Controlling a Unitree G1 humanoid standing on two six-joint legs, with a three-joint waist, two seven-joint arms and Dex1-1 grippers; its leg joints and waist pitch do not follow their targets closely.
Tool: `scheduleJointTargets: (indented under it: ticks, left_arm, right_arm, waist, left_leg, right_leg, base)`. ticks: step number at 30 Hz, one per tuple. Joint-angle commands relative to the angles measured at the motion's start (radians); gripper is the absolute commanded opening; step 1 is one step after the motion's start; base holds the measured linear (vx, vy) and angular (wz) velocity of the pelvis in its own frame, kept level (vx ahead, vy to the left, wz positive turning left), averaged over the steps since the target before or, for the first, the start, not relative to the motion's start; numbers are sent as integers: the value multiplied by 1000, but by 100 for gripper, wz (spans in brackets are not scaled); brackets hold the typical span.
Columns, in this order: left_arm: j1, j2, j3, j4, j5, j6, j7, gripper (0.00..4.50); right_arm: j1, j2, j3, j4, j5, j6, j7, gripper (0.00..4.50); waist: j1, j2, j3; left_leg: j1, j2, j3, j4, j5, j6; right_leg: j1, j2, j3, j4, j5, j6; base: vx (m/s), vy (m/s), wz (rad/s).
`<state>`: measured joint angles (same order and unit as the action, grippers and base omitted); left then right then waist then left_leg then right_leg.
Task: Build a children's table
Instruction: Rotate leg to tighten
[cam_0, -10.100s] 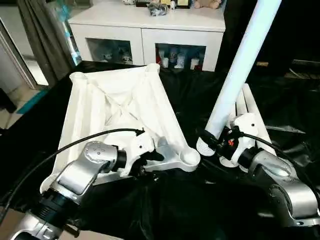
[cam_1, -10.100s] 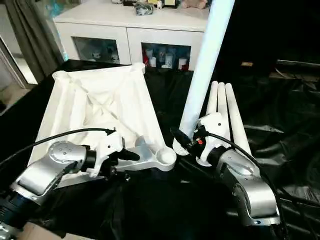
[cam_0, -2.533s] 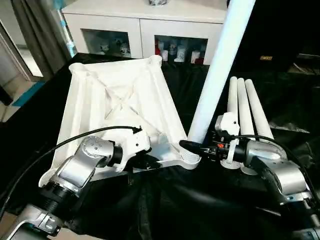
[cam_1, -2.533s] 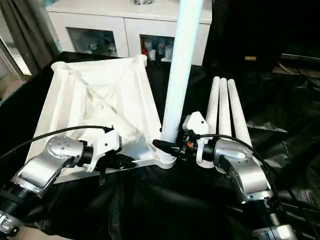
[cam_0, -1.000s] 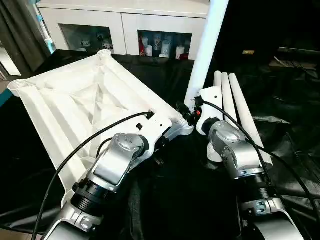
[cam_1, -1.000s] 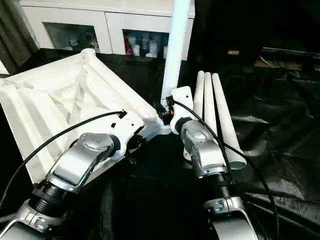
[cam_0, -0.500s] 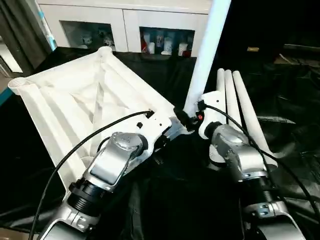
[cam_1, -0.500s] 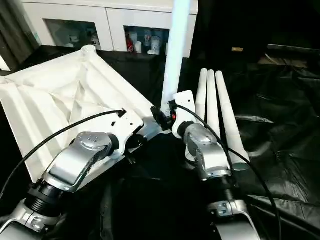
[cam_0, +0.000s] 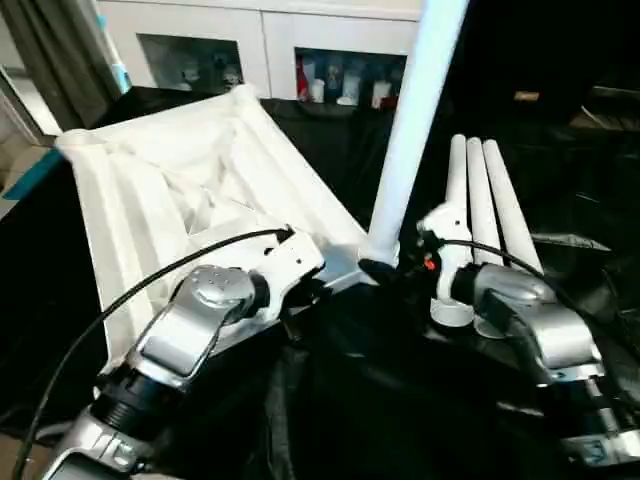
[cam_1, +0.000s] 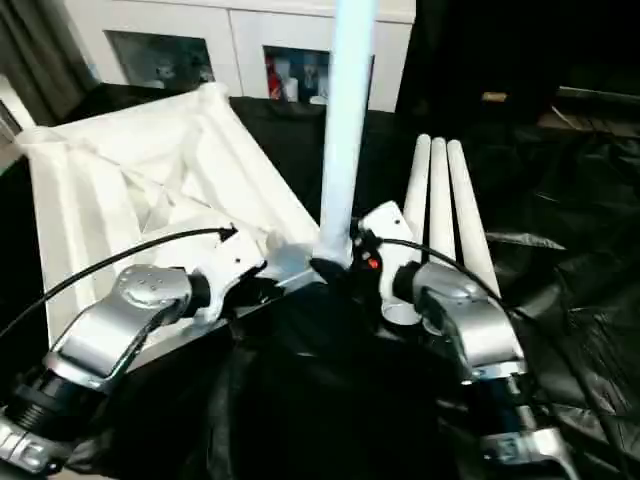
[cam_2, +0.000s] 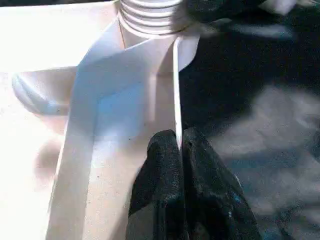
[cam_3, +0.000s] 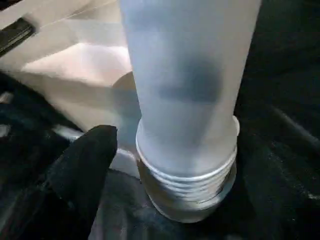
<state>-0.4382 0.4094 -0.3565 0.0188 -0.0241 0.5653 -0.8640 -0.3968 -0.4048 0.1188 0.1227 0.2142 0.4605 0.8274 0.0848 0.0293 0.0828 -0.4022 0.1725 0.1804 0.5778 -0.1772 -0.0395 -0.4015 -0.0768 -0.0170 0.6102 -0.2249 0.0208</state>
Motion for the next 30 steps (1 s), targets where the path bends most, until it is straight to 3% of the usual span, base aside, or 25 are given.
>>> scheduleJointTargets:
  ticks: [1,6,13,15,23,30]
  left_arm:
    - [1,17,-3,-43,-39,-77,-73,0]
    - [23,63,11,-47,-74,-113,-138,0]
    - [28,87,19,-43,-83,-135,-171,0]
    - [28,89,20,-39,-85,-143,-174,0]
    - [30,92,22,-34,-84,-152,-177,0]
    - [26,89,22,-18,-80,-162,-174,0]
  right_arm:
    - [10,-21,26,-36,27,5,78,402]
    - [19,-71,44,-66,47,19,151,402]
    - [12,-54,55,-26,36,-6,154,388]
    - [14,-51,62,-23,38,-8,157,388]
    - [22,-38,74,-5,28,-20,156,310]
    - [49,-22,81,16,15,-36,136,277]
  waist:
    - [3,-4,-79]
    - [10,-2,-79]
    - [12,-8,-80]
    - [12,-10,-83]
    - [20,-7,-91]
    - [21,-5,-90]
  left_leg:
    - [30,50,-14,-46,-25,105]
    - [33,52,-13,-46,-75,76]
    - [30,49,-12,-44,-108,53]
    - [29,48,-12,-42,-98,53]
    - [27,45,-12,-33,-51,73]
    - [26,43,-13,-32,-60,70]
  right_leg:
    - [59,-52,26,-38,214,-305]
    - [53,-52,26,-39,113,-305]
    - [48,-57,29,-40,38,-297]
    - [50,-56,28,-37,41,-294]
    - [50,-53,26,-27,121,-298]
    - [50,-51,25,-27,111,-297]
  base:
    - [0,0,0]
    - [0,0,0]
    - [0,0,0]
    - [0,0,0]
    - [0,0,0]
    - [0,0,0]
